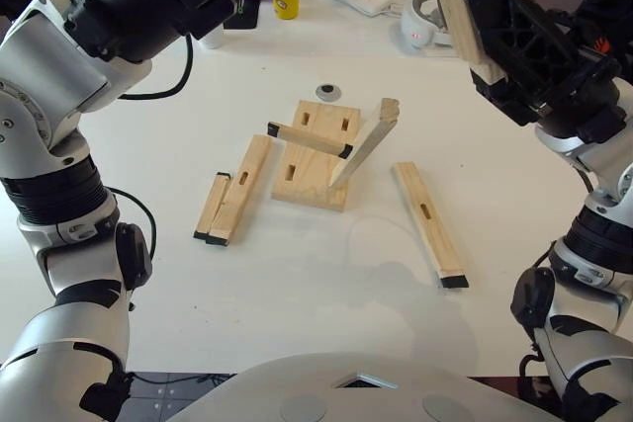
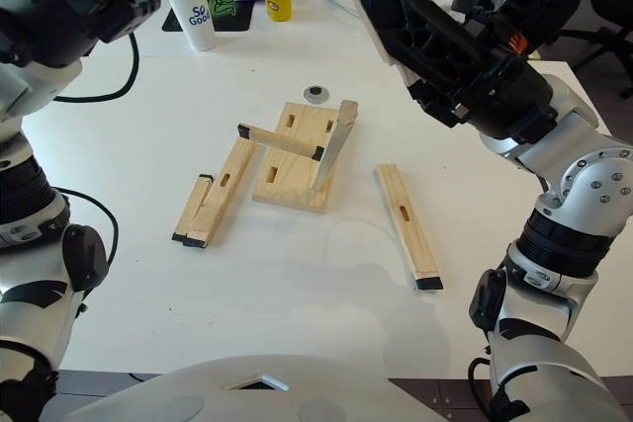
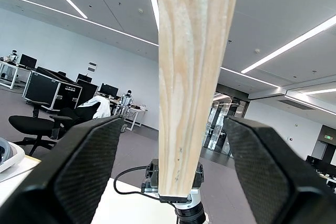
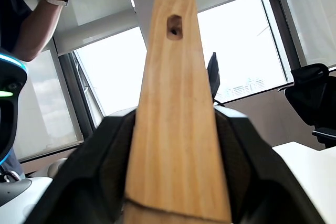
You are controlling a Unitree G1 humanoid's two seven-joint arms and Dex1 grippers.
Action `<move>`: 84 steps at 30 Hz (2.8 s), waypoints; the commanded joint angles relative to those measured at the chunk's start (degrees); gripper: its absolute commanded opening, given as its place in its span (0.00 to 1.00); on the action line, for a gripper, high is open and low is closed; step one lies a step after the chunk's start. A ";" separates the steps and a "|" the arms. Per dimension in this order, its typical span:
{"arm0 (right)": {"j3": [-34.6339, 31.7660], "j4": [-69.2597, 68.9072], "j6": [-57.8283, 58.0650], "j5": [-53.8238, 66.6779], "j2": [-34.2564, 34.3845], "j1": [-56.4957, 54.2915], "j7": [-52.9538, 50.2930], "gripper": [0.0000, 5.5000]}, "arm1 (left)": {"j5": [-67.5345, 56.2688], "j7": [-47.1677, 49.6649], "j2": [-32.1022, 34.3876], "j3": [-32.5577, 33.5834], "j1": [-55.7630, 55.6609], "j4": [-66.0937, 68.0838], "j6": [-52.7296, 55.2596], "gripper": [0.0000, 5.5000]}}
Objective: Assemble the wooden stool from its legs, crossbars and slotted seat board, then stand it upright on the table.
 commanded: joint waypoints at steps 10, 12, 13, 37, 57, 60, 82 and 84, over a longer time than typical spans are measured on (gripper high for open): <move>3.90 -4.18 -1.63 -3.16 -3.50 3.99 5.94 0.38 | -5.73 2.14 1.11 -1.40 -0.73 -1.96 -1.88 0.64; 3.91 -4.21 -1.75 -3.28 -4.09 4.32 6.49 0.38 | -4.96 1.33 1.96 -1.66 -0.19 -1.82 -1.27 0.64; 3.90 -4.11 -1.79 -3.30 -4.42 4.39 6.78 0.38 | -4.71 1.02 2.34 -1.77 0.13 -1.84 -1.02 0.64; 3.97 -1.15 -2.71 -7.98 -9.11 6.23 13.73 0.38 | -2.72 -4.98 7.81 -3.03 -1.67 1.96 3.03 0.61; 5.63 1.27 -3.40 -14.00 -10.32 7.44 17.15 0.44 | 0.03 -6.43 7.93 -3.48 -2.80 1.75 3.88 0.38; 4.98 2.05 -2.59 -13.18 -10.51 7.55 17.05 0.51 | 0.16 -6.49 7.80 -3.18 -2.52 1.45 3.75 0.37; 29.50 -2.94 -28.70 -58.64 -11.67 35.89 19.73 0.61 | 7.31 -8.17 19.62 4.39 -6.97 4.20 2.34 0.37; 32.41 -4.75 -29.25 -59.52 -7.95 35.89 17.63 0.56 | 9.77 -7.24 19.83 3.76 -8.31 4.44 2.08 0.37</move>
